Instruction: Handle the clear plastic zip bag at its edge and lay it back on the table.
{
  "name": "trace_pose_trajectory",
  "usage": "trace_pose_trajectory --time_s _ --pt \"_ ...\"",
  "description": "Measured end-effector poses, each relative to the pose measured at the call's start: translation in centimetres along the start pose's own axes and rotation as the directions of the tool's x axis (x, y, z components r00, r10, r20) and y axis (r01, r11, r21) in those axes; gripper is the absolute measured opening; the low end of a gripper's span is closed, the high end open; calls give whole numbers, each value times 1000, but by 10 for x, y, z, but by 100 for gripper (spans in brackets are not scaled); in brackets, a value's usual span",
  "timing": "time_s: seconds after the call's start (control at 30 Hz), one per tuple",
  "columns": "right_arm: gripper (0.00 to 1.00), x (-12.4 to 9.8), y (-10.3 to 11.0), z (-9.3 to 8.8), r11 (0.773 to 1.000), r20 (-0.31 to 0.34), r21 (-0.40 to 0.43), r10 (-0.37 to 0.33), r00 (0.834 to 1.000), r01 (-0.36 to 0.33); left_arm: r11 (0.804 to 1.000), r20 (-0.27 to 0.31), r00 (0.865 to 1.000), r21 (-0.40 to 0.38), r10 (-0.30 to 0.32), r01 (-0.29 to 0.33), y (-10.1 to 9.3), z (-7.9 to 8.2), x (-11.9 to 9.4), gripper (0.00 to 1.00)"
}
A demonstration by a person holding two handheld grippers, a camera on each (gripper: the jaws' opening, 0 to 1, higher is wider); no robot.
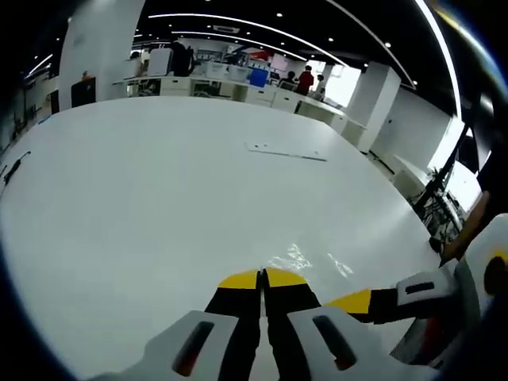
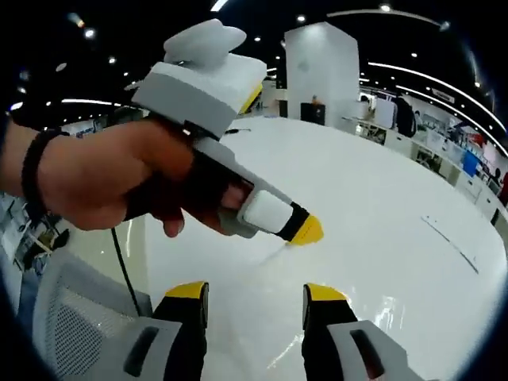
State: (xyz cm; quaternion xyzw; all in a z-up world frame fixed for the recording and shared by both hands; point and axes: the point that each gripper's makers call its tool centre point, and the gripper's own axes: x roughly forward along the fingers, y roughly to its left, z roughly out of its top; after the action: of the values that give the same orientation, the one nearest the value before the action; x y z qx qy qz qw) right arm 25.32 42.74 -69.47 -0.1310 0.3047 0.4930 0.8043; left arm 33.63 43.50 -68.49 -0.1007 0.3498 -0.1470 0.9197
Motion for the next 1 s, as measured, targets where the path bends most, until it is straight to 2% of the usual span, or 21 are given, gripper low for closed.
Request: trace_pose_trajectory --time_s 0.2,0.27,0.37,0.5,0.83,1.0 --pt "47 12 -3 0 996 -36 64 -56 998 59 1000 3 1000 -2 0 0 -3 0 -2 0" --pt "45 13 -4 -4 995 -48 70 -70 996 73 1000 3 1000 -3 0 0 -4 0 -2 0" --pt "36 20 -4 -10 993 -72 86 -71 995 77 1000 2 1000 -2 1 -1 -3 -1 -2 0" --pt "35 21 -5 -17 991 -93 94 -85 992 94 1000 0 1000 -2 4 -4 -3 -3 -3 0" --pt "16 14 -13 -23 987 -103 80 -130 986 138 1000 -1 1000 -20 15 -15 1 -7 -6 0" --pt "12 4 -24 -26 985 -101 27 -168 980 172 999 -9 1000 -34 25 -25 4 -12 -6 0"
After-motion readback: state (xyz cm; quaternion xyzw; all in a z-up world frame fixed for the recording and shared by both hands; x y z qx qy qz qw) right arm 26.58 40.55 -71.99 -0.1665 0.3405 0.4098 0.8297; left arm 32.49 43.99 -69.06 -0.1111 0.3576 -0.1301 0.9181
